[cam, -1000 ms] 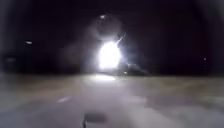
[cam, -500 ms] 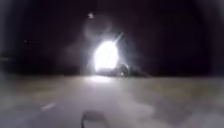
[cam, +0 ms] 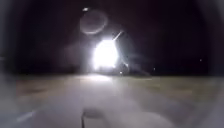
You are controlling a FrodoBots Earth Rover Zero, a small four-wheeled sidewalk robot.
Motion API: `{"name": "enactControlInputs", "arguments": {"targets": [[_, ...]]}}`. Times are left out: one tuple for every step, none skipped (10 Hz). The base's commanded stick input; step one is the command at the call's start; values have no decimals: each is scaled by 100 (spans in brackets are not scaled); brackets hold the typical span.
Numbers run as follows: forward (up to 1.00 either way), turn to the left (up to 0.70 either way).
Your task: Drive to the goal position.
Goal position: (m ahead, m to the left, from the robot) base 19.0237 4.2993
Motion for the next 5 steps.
{"name": "enactControlInputs", "arguments": {"targets": [[100,0],[100,0],[100,0],[100,15],[100,36]]}}
